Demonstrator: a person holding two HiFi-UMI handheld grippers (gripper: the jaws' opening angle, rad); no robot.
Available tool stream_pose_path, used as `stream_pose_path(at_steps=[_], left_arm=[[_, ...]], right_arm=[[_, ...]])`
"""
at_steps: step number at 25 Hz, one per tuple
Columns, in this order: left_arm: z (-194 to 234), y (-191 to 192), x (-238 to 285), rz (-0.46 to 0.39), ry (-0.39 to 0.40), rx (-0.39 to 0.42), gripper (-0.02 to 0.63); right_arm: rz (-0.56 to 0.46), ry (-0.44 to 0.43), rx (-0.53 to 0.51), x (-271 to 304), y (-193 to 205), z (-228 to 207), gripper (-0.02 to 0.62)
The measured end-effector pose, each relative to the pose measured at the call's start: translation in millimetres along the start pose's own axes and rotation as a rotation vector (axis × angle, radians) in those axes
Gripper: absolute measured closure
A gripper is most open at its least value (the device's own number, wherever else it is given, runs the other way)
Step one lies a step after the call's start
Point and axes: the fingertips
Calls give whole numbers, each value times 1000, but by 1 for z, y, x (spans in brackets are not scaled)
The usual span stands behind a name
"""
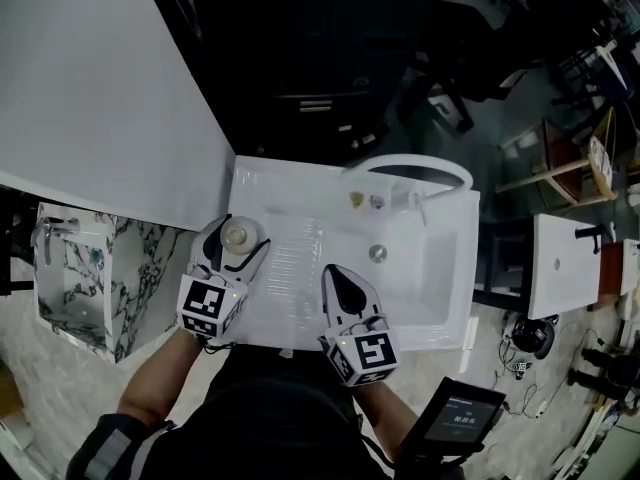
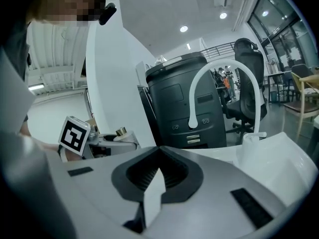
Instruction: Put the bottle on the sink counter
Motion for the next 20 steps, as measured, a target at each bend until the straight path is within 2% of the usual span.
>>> stream_pose_path(at_steps=[8,20], left_arm=[[13,7,34,19,-22,12,270],[45,35,78,55,-71,-33,270]], right_arm=[[19,5,30,14,8,-14,600],[81,18,90,29,34,-22,600]])
Point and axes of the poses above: the fingertips, and each gripper's own axes: x forward along the fingers, z to its left, y out of its underside, and after that the axes turned 5 degrees about y, right-handed
